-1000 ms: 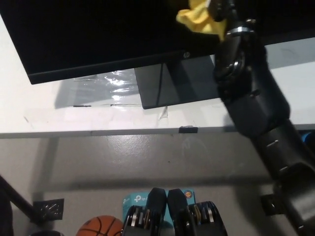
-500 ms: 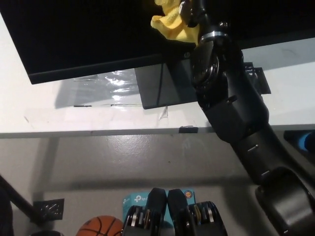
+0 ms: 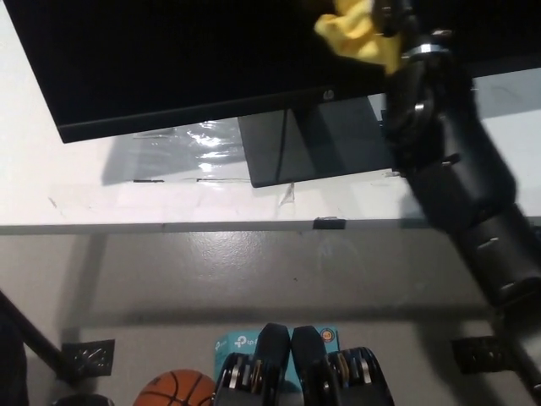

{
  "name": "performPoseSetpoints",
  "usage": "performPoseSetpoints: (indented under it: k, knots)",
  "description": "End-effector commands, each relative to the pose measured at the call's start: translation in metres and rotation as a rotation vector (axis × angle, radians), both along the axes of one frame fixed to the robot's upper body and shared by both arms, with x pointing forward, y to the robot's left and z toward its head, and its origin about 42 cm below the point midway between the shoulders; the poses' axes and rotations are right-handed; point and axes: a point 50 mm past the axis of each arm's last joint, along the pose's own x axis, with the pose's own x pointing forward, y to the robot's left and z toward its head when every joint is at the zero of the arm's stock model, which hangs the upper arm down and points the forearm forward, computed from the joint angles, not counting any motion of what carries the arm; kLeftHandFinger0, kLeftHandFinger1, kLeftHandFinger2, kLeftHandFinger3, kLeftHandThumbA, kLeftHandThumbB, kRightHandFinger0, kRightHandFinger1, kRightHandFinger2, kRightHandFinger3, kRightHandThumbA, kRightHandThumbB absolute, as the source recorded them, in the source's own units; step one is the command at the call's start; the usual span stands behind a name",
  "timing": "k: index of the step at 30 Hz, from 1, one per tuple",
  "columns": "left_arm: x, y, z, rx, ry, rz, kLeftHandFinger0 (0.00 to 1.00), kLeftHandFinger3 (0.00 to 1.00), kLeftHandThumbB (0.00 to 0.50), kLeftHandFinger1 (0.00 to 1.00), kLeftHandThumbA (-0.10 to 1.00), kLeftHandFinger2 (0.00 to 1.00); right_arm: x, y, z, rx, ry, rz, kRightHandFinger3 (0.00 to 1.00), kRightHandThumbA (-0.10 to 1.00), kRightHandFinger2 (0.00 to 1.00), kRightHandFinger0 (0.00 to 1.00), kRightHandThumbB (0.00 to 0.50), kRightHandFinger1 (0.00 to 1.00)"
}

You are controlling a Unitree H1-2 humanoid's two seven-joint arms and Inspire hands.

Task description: The robot uses its right hand to pick up the cloth kept in the middle of the desk and use it to wipe the monitor in the middle of the desk by swiping its screen twice

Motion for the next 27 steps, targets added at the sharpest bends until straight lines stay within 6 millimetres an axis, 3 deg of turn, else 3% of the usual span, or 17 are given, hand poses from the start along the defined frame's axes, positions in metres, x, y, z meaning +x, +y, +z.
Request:
performPoseSetpoints:
  k: [1,2,3,4,6,8,10,12,13,15,16,17,18,19,25,27]
  knots:
    - [-0.005,0.003,0.004,0.013,-0.016,-0.01,0.54,0.93,0.0,0.56,0.25,0.7,0.008,-0.057,0.014,0.001,-0.077,-0.076,0.32,-0.1,0.5,0.0,0.098,0.09]
    - [-0.005,0.003,0.004,0.013,-0.016,-0.01,0.54,0.93,0.0,0.56,0.25,0.7,0.008,-0.068,0.011,0.014,-0.063,-0.085,0.33,-0.1,0.51,0.0,0.092,0.1]
    - [-0.006,0.002,0.005,0.021,-0.022,-0.016,0.53,0.92,0.002,0.56,0.25,0.7,0.01,-0.078,0.007,-0.011,-0.04,-0.122,0.43,-0.1,0.57,0.0,0.112,0.16]
    - [-0.007,0.001,0.005,0.022,-0.018,-0.013,0.54,0.92,0.0,0.56,0.26,0.7,0.01,-0.086,0.005,-0.004,-0.036,-0.133,0.45,-0.1,0.54,0.0,0.136,0.16]
    - [-0.007,0.002,0.003,0.016,-0.013,-0.005,0.55,0.93,0.002,0.57,0.26,0.71,0.009,-0.099,0.002,-0.002,-0.025,-0.155,0.38,-0.1,0.5,0.0,0.13,0.12]
    - [-0.009,0.003,0.001,0.003,-0.016,-0.002,0.55,0.94,0.003,0.57,0.27,0.71,0.006,-0.11,0.0,0.034,-0.005,-0.171,0.21,-0.1,0.45,0.0,0.117,0.08]
    - [-0.01,0.004,-0.001,0.006,-0.02,-0.001,0.55,0.94,0.003,0.57,0.26,0.7,0.003,-0.118,-0.001,0.052,0.006,-0.185,0.27,-0.1,0.51,0.0,0.121,0.12]
    - [-0.011,0.004,0.0,0.004,-0.026,-0.007,0.52,0.92,0.003,0.55,0.25,0.68,0.002,-0.13,-0.006,0.045,0.03,-0.218,0.55,-0.1,0.59,0.0,0.09,0.21]
    - [-0.012,0.004,-0.001,0.005,-0.021,-0.01,0.52,0.92,0.001,0.55,0.26,0.68,0.002,-0.135,-0.008,0.047,0.048,-0.234,0.54,-0.1,0.59,0.0,0.102,0.21]
    - [-0.012,0.005,-0.003,0.013,-0.02,-0.013,0.52,0.92,0.006,0.54,0.27,0.68,0.003,-0.139,-0.01,0.044,0.061,-0.258,0.38,-0.1,0.51,0.0,0.091,0.15]
    - [-0.012,0.005,-0.003,0.013,-0.021,-0.013,0.52,0.92,0.006,0.54,0.27,0.68,0.003,-0.139,-0.01,0.044,0.061,-0.258,0.35,-0.1,0.5,0.0,0.087,0.14]
    - [-0.012,0.004,-0.003,0.017,-0.021,-0.013,0.52,0.92,0.009,0.54,0.28,0.68,0.003,-0.139,-0.011,0.051,0.063,-0.259,0.25,-0.1,0.48,0.0,0.081,0.12]
    - [-0.012,0.004,-0.004,0.016,-0.023,-0.015,0.52,0.93,0.006,0.54,0.29,0.68,0.002,-0.139,-0.012,0.058,0.064,-0.253,0.37,-0.1,0.5,0.0,0.056,0.14]
    - [-0.013,0.003,-0.004,0.008,-0.02,-0.009,0.52,0.94,0.012,0.54,0.3,0.68,0.002,-0.137,-0.012,0.061,0.061,-0.25,0.32,-0.1,0.48,0.0,0.079,0.14]
    - [-0.012,0.001,-0.003,0.007,-0.016,-0.011,0.52,0.95,0.0,0.54,0.29,0.69,0.002,-0.126,-0.007,0.07,0.038,-0.226,0.33,-0.1,0.59,0.0,0.089,0.18]
    - [-0.013,0.001,-0.005,0.0,-0.017,-0.01,0.52,0.93,0.0,0.55,0.27,0.7,0.002,-0.121,-0.006,0.073,0.023,-0.21,0.13,-0.1,0.58,0.0,0.086,0.18]
